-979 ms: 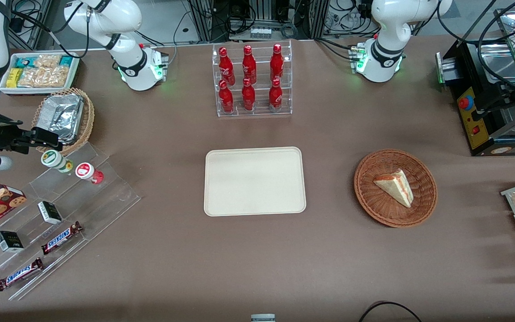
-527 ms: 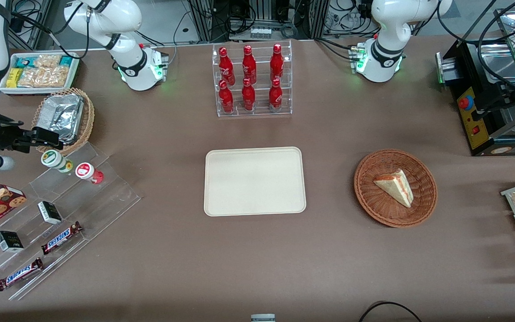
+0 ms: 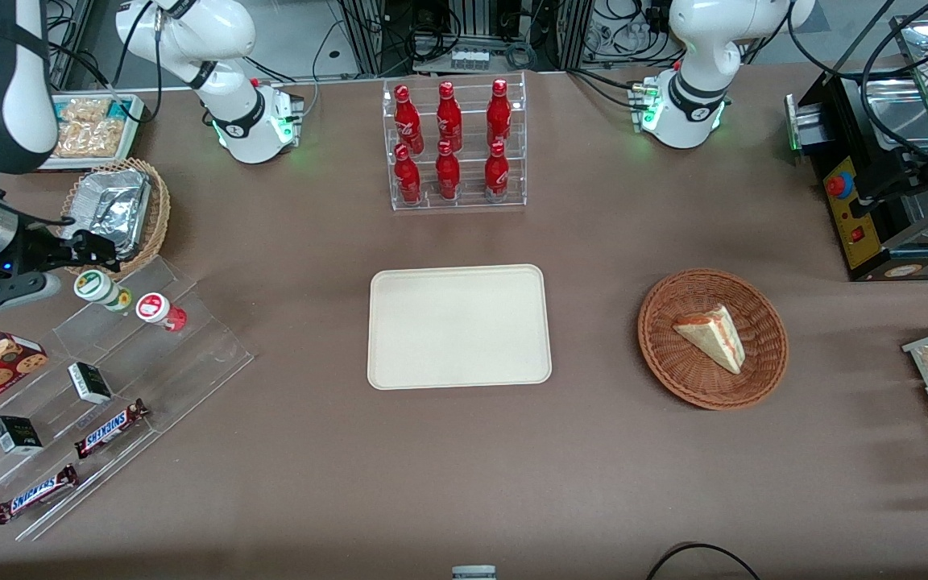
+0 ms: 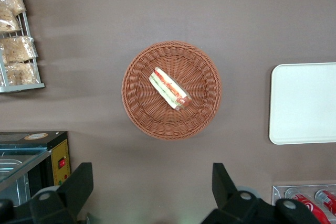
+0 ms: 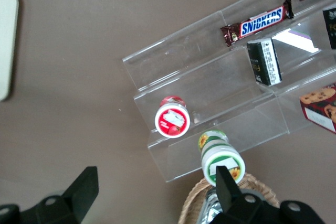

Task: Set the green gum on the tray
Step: 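Lower the open right gripper onto the green-and-white gum canister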

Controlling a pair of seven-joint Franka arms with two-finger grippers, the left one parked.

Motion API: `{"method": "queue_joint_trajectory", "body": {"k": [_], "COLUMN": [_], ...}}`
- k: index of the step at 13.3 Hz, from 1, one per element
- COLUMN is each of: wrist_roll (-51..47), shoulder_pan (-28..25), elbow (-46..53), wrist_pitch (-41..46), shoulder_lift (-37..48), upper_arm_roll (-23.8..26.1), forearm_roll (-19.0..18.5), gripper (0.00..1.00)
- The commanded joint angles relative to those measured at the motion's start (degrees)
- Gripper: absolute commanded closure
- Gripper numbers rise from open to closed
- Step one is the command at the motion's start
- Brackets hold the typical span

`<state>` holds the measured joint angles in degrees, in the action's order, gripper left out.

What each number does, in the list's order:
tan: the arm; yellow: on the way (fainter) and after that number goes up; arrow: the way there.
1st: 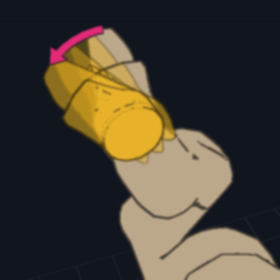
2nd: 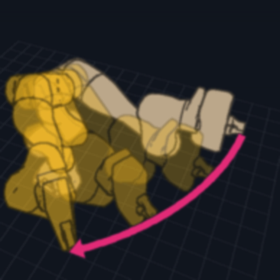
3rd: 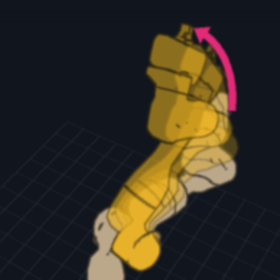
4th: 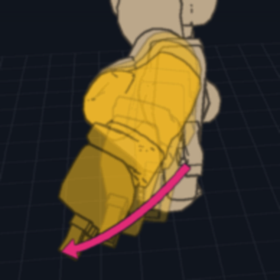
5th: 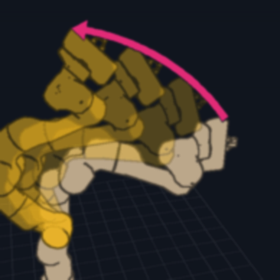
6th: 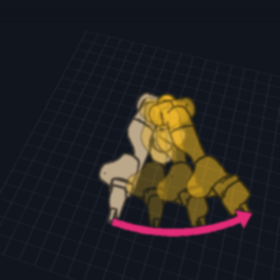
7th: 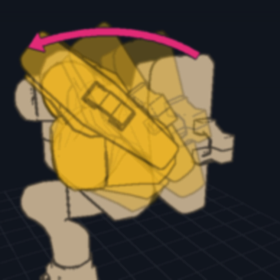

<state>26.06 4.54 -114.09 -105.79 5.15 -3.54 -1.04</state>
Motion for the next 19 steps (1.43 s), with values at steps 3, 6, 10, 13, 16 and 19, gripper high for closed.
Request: {"method": "queue_joint_trajectory", "body": {"k": [3,6,10,13,16,19], "wrist_roll": [20.1,28.8,32.7,32.7,32.7,32.7], "shoulder_pan": [4.6,4.7,4.7,4.6,4.7,4.7], "elbow": [-8.3,-12.5,-15.9,-17.5,-18.5,-20.5], "wrist_pitch": [-8.5,-14.9,-20.2,-21.8,-24.0,-27.1], "shoulder_lift": [4.0,4.3,3.6,3.0,2.1,1.9], "upper_arm_roll": [-0.2,-3.3,-5.5,-5.5,-5.5,-5.6], "forearm_roll": [-0.8,-0.7,-0.2,-0.1,-0.1,-0.1], "gripper": [0.01,0.01,0.01,0.01,0.01,0.01]}}
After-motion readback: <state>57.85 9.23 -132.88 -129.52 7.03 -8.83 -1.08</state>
